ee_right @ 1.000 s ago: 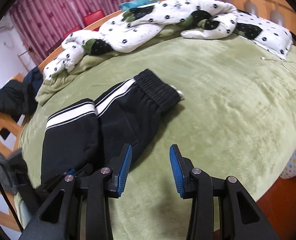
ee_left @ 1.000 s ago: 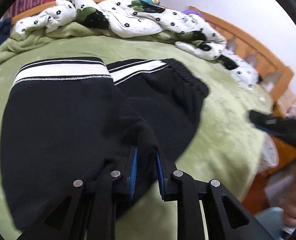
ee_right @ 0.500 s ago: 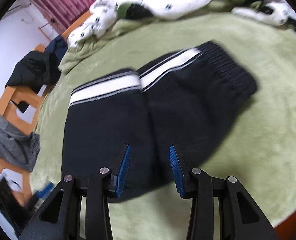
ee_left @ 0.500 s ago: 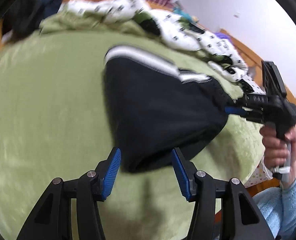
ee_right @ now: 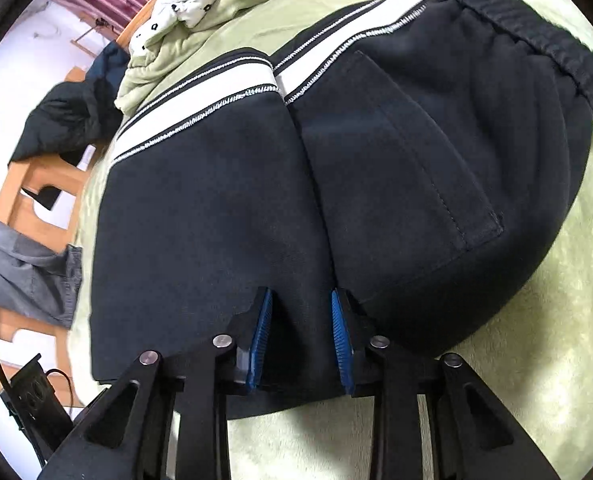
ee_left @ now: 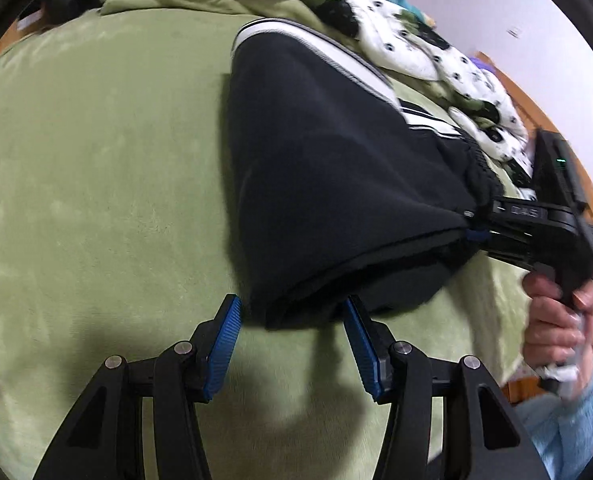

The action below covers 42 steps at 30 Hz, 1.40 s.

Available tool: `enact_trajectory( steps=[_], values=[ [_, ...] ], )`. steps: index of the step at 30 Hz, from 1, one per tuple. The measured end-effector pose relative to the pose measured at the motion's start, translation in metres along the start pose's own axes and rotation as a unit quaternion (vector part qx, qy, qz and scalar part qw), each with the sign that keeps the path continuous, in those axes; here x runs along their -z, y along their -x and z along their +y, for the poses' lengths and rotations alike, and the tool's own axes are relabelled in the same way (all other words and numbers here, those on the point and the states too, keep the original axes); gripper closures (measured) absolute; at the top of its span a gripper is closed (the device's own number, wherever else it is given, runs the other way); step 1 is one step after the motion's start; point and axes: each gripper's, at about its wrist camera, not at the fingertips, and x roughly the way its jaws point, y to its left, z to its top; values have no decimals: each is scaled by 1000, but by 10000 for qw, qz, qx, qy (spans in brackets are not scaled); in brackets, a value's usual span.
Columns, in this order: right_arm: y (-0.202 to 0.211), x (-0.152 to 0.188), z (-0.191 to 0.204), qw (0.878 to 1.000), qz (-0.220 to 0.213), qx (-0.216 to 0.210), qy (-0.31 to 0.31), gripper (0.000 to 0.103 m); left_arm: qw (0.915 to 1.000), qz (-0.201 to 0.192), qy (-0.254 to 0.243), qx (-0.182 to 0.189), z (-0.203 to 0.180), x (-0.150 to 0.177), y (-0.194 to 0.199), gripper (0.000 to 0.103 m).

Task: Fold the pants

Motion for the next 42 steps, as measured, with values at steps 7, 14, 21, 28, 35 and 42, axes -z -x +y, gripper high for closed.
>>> enact_trajectory(
  steps=[7,14,21,28,35,42],
  values=[
    [76,-22,18,9898,-1219,-528,520,88,9994,-337,-26,-118,-8,3,-8,53],
    [115,-32,15,9744,-1966,69,1092,88,9992,-367,106,-91,-32,-4,-23,53],
    [137,-37,-31,9706,-2208,234,929,89,9981,-565,-243,4,-61,-2,-13,54],
    [113,-30,-82,9721,-1713,1409,763,90,9936,-218,-1099,144,-86,-1,-18,53],
    [130,-24,-86,9710,-1965,1139,741,90,9921,-53,-1250,-30,-88,-3,-27,52],
    [77,-29,-100,9746,-1041,1915,510,91,9879,-386,-1394,-569,-87,12,-43,71]
  ],
)
